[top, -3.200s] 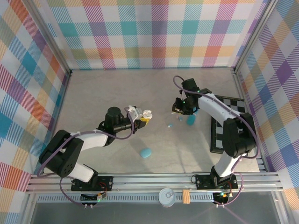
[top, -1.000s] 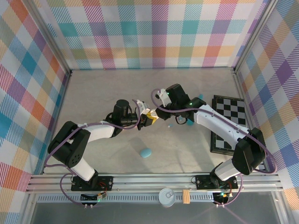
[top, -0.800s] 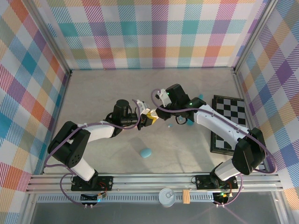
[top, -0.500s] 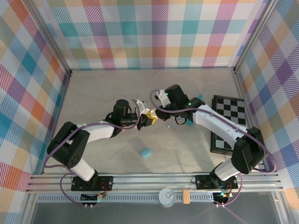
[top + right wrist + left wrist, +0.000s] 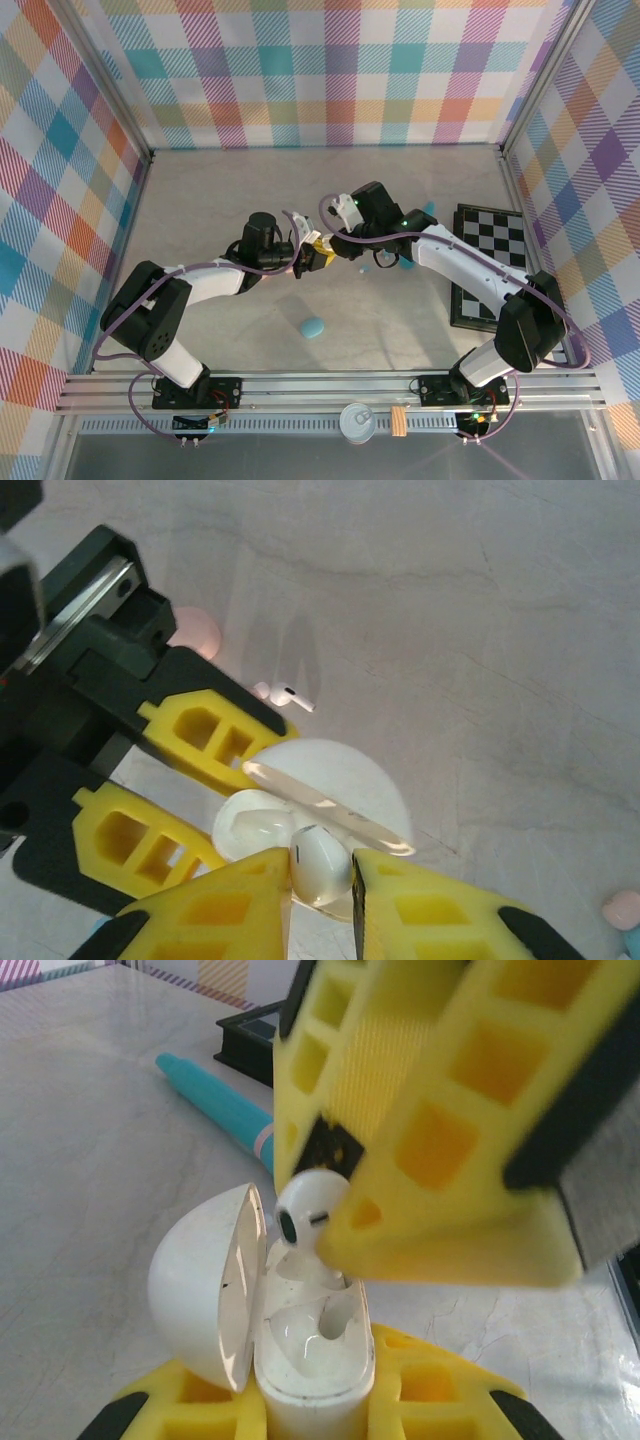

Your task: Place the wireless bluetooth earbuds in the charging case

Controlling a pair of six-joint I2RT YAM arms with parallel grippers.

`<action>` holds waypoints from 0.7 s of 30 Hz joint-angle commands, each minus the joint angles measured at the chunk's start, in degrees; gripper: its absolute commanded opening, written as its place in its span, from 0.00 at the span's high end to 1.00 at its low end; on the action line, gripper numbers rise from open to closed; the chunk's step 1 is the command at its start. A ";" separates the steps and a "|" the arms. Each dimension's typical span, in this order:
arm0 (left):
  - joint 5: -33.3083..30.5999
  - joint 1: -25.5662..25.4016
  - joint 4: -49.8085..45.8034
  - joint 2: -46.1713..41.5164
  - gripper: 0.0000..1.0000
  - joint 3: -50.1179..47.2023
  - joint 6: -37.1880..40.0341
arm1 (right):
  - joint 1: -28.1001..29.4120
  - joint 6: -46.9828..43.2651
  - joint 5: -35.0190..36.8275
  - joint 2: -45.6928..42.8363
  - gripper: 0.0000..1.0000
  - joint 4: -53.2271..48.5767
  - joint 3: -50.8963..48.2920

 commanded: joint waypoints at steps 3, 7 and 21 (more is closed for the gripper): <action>1.64 -0.54 0.98 -1.47 1.00 2.30 -1.45 | 1.17 -2.05 -2.93 0.49 0.75 -0.51 -0.89; 1.85 -0.46 0.89 -1.88 1.00 2.07 -1.29 | 1.17 -1.32 -2.08 0.47 0.75 -0.23 -1.04; 1.35 0.07 3.87 -2.01 1.00 0.46 -1.96 | -2.64 3.54 -3.86 -7.10 0.36 4.23 -4.96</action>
